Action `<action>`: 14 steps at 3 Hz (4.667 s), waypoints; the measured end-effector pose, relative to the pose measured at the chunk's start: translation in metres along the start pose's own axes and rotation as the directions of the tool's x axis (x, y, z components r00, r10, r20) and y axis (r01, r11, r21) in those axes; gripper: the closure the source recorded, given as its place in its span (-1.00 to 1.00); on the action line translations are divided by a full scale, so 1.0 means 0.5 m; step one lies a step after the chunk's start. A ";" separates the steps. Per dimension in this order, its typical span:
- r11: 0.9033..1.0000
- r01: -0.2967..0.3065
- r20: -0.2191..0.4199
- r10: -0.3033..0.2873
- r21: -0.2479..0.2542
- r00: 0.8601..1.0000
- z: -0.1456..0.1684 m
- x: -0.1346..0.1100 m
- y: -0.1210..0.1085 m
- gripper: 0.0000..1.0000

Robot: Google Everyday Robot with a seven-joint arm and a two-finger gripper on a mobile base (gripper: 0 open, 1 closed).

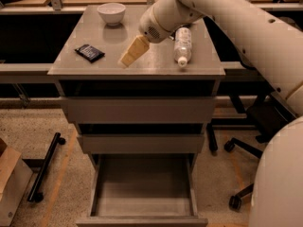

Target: Place rxbar blueberry into bottom drawer

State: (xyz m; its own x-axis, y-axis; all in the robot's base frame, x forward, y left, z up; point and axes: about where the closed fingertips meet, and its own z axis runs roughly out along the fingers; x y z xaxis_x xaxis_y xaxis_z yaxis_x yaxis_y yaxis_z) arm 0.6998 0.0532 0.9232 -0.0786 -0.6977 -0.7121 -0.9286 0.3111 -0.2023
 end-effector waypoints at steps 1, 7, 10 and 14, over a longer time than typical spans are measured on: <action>1.000 0.000 0.000 0.000 0.000 1.000 0.000 0.000 0.000 -1.00; 0.989 0.007 0.215 0.025 -0.147 0.976 0.353 -0.148 -0.070 -1.00; 0.981 -0.021 0.213 0.062 -0.191 0.975 0.436 -0.148 -0.057 -0.17; 0.986 0.051 0.240 -0.011 -0.159 0.971 0.240 -0.101 0.009 1.00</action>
Offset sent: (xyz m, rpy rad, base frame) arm 0.0146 0.0128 -0.0086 0.0534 0.0063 -0.0031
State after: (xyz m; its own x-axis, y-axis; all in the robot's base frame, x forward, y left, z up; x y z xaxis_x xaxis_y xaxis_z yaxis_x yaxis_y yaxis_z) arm 0.7434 0.1674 0.8774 0.0213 -0.5257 -0.8504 -0.9773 0.1686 -0.1287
